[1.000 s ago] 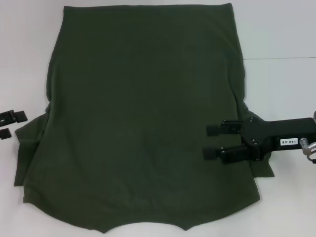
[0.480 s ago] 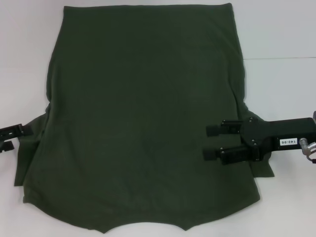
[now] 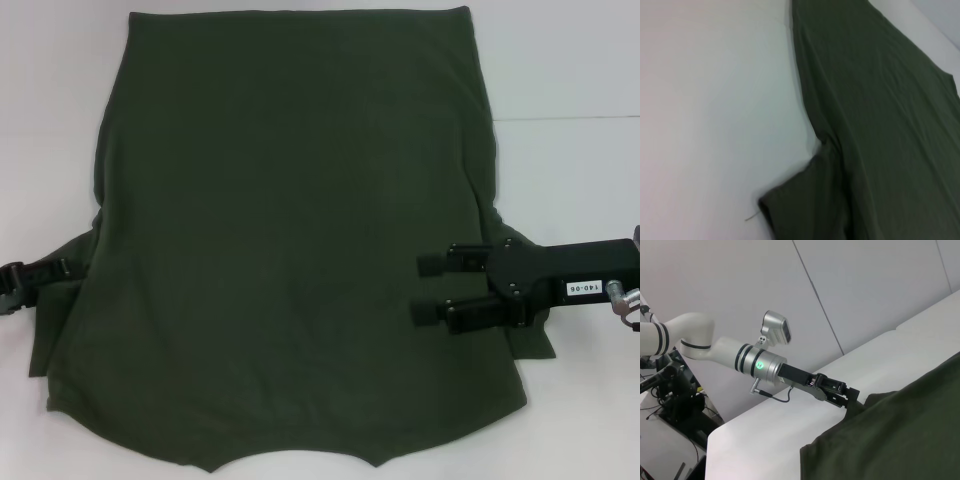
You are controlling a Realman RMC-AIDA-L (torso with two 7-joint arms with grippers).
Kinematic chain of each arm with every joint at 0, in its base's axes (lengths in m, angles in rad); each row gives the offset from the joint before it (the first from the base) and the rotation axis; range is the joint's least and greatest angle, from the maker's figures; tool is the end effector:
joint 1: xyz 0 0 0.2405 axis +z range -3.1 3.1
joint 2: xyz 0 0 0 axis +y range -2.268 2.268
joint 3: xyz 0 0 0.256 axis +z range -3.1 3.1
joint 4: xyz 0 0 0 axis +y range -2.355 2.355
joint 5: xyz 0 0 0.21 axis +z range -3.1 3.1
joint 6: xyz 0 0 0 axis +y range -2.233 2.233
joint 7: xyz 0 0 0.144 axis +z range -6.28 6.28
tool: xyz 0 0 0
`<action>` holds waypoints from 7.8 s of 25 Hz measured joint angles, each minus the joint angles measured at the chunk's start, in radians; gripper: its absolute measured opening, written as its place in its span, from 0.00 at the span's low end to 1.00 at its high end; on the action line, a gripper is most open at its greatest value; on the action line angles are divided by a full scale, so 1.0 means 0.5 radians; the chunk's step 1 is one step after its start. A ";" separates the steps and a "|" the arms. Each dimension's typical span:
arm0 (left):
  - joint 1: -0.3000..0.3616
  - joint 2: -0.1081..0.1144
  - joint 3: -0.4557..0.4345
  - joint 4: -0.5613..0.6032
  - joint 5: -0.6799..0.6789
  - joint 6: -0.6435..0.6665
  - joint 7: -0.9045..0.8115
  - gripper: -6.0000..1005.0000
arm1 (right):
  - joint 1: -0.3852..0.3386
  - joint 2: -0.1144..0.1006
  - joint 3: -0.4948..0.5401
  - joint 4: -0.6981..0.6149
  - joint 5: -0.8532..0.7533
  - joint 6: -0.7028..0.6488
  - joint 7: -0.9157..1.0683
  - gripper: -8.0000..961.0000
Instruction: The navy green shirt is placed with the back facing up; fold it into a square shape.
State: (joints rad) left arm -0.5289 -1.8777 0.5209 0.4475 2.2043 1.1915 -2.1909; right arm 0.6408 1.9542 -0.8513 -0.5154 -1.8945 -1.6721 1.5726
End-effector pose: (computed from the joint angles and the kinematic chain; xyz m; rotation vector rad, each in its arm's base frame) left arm -0.3720 0.3503 0.0651 -1.8868 -1.7782 -0.5250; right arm 0.2350 0.3401 0.0126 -2.9307 0.8004 0.7603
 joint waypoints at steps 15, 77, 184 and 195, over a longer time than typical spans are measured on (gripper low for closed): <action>-0.030 0.000 0.043 -0.030 0.000 -0.027 -0.056 0.86 | 0.000 0.000 0.000 0.000 0.000 0.000 0.007 0.96; -0.608 0.374 0.005 0.274 0.921 0.547 -0.712 0.02 | -0.008 0.003 0.000 0.000 -0.025 -0.007 0.015 0.96; -0.365 -0.033 0.018 -0.104 -0.254 0.110 -0.576 0.91 | 0.026 -0.006 0.000 -0.004 -0.076 0.027 0.003 0.96; -0.325 -0.030 0.131 -0.101 -0.256 -0.129 -0.587 0.91 | 0.049 -0.006 0.001 -0.013 -0.108 0.028 0.010 0.96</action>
State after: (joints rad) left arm -0.6916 -1.8926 0.5865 0.3971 2.0763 1.1271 -2.4842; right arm 0.6654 1.9511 -0.8508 -0.5220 -1.9483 -1.6581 1.5774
